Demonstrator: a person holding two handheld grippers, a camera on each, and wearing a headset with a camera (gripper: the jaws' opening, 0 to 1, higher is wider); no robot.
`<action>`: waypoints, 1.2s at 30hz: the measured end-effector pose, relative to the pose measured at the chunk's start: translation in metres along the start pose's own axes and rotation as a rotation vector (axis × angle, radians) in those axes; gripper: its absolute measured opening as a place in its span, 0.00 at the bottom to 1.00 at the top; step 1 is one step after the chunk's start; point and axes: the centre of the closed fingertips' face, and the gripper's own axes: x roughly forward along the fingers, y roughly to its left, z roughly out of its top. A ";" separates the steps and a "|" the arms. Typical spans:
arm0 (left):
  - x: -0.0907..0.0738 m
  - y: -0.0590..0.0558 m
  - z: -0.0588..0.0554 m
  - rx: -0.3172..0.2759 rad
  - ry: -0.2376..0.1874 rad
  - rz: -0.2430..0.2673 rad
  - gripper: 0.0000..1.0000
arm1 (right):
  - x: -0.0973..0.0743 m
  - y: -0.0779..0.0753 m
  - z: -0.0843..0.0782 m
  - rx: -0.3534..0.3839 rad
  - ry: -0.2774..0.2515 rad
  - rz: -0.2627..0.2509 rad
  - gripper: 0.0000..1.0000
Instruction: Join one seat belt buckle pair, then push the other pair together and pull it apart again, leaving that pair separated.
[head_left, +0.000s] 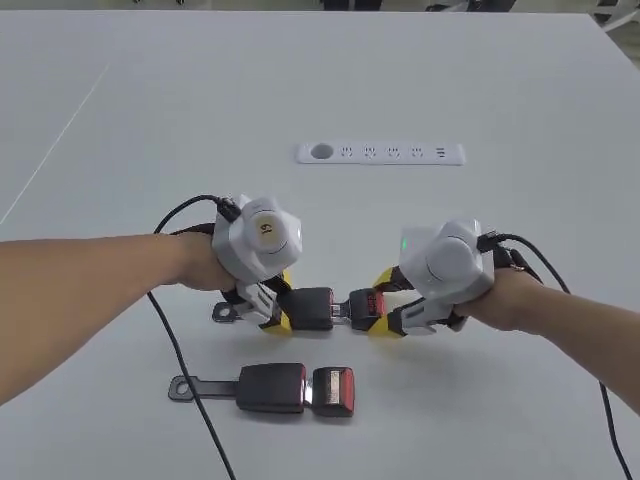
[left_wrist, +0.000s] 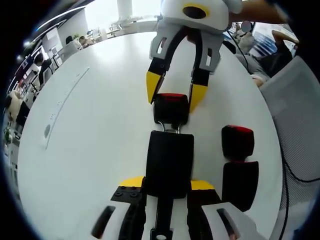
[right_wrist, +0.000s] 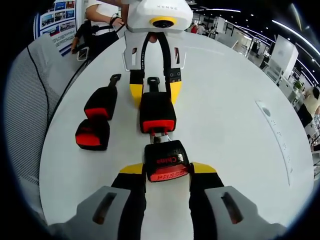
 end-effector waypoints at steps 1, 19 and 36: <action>0.000 0.000 0.000 0.001 0.000 -0.001 0.31 | 0.000 -0.001 0.000 0.004 0.001 -0.001 0.31; 0.000 0.001 0.000 0.008 0.002 0.000 0.30 | 0.004 0.003 0.011 0.054 0.010 -0.033 0.30; -0.003 -0.003 0.005 0.036 -0.013 -0.002 0.29 | 0.007 0.004 0.016 0.098 0.039 -0.060 0.28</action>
